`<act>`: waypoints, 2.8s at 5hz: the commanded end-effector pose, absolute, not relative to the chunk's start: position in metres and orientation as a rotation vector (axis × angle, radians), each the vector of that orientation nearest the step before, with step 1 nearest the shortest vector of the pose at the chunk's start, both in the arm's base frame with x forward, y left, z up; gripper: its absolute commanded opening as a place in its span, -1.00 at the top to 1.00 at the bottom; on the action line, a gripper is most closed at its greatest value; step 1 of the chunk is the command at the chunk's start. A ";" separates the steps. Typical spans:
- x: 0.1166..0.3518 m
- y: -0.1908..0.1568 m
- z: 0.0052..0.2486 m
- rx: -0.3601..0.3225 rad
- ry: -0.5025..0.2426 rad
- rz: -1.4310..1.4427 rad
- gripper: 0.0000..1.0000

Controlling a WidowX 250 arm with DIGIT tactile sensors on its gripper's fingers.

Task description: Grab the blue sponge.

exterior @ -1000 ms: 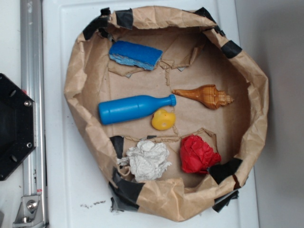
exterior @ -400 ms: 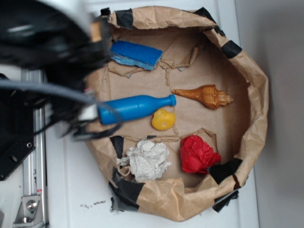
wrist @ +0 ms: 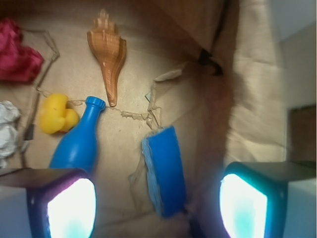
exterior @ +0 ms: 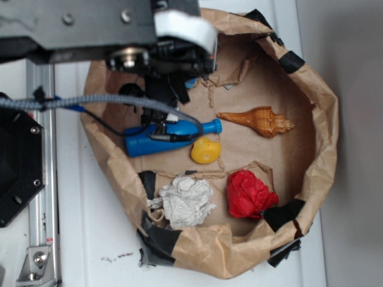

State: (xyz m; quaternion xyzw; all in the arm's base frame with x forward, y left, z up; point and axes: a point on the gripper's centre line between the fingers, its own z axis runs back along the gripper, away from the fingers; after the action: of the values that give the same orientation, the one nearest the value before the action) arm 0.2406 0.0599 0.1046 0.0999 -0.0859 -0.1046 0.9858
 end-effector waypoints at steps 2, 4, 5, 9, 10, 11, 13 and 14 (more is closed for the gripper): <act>0.251 0.059 0.073 0.103 -0.148 -0.386 -1.00; 0.232 0.086 0.092 0.073 -0.146 -0.444 -1.00; 0.231 0.079 0.080 0.081 -0.101 -0.465 -1.00; 0.232 0.078 0.015 0.118 0.010 -0.525 -1.00; 0.230 0.071 0.014 0.123 0.026 -0.511 1.00; 0.228 0.073 0.022 0.130 0.009 -0.509 1.00; 0.229 0.075 0.037 0.135 -0.005 -0.486 1.00; 0.228 0.080 0.048 0.124 -0.031 -0.412 1.00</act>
State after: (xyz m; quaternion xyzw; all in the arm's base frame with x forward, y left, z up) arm 0.2160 0.0761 0.0336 0.0438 0.0117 -0.2099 0.9767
